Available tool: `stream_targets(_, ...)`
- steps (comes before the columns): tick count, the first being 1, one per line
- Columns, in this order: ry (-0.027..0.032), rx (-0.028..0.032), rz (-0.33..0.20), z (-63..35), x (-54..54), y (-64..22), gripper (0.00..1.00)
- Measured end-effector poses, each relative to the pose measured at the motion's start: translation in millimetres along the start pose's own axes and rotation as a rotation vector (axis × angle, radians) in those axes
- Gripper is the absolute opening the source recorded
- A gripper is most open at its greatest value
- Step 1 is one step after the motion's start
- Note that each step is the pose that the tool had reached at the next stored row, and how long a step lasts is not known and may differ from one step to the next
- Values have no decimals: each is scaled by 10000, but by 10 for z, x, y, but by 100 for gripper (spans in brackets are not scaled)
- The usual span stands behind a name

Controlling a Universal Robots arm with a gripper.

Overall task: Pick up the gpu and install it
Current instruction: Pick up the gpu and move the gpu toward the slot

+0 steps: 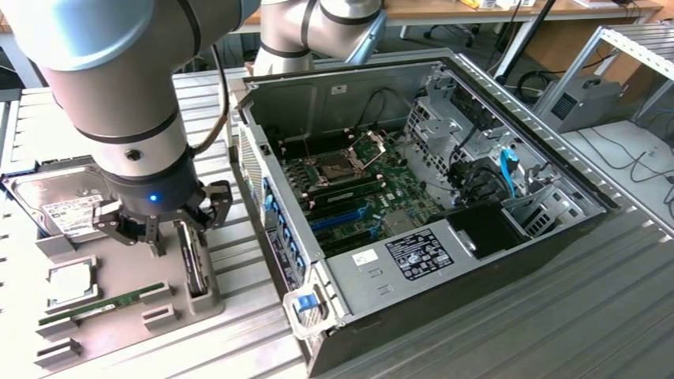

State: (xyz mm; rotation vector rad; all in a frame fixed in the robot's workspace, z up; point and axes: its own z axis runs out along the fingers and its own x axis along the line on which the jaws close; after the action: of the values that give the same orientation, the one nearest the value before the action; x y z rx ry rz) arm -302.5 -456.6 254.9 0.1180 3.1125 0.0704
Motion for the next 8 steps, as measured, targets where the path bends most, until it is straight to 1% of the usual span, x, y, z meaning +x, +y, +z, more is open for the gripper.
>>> stream_targets(4, 0, 0, 0, 51, 1, -2, 54)
stream_targets(8, 0, 0, 0, 69, 2, -3, 54)
